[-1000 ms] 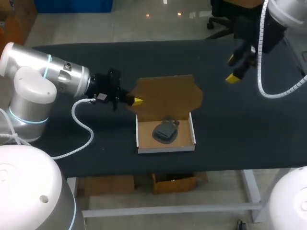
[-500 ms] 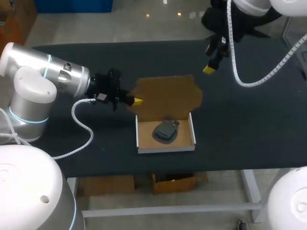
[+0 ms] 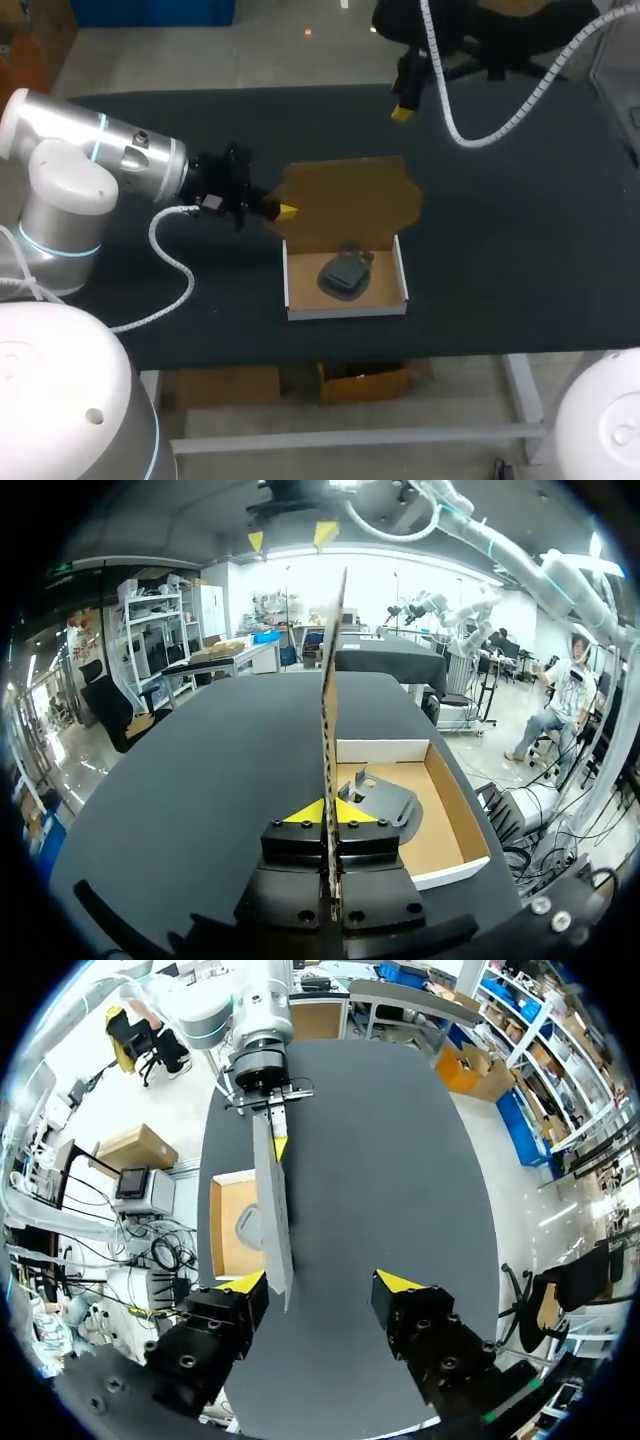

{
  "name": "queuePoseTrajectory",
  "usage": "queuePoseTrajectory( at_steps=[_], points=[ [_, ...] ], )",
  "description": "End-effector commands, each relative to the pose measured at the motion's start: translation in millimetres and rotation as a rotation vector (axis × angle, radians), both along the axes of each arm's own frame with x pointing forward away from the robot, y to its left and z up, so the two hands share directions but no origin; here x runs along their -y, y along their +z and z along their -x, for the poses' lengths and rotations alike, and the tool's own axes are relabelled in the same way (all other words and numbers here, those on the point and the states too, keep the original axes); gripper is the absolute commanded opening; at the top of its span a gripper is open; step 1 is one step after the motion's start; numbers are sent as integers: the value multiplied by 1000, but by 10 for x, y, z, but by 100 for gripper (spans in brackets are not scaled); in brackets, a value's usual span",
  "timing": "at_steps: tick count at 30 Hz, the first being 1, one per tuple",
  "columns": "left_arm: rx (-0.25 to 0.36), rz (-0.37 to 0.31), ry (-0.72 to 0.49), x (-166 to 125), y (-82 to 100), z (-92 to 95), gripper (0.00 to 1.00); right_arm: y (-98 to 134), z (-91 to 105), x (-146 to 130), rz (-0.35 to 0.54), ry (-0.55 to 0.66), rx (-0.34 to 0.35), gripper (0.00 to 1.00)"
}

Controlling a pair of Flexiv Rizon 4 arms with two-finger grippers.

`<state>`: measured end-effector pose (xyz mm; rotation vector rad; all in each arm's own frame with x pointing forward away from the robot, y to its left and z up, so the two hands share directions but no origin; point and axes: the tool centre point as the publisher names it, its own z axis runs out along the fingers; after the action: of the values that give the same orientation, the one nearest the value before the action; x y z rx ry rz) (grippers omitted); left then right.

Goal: Assemble the packaging by folding the flat box into shape, placing the metal phone stand inside, and closing the box properly

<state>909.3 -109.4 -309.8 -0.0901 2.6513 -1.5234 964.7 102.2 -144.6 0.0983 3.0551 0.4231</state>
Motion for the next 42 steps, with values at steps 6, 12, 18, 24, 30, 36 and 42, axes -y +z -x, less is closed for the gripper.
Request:
queuePoseTrajectory(
  at_steps=[6,12,18,24,30,36,42],
  points=[
    [1,1,0,4,-14,2,0,-51,-308,-286,217,48,-37,46],
    [1,1,0,4,-14,2,0,-146,-321,-425,239,78,-32,46],
    [1,1,0,4,-14,2,0,-353,-272,-546,248,98,-52,38],
    [1,1,0,4,-14,2,0,-509,-154,-615,246,112,-73,39],
    [1,1,0,4,-14,2,0,-570,-35,-656,250,134,-82,39],
    [1,1,0,4,-14,2,0,-630,74,-698,256,152,-87,37],
    [1,1,0,4,-14,2,0,-700,179,-726,244,176,-99,37]
  ],
)
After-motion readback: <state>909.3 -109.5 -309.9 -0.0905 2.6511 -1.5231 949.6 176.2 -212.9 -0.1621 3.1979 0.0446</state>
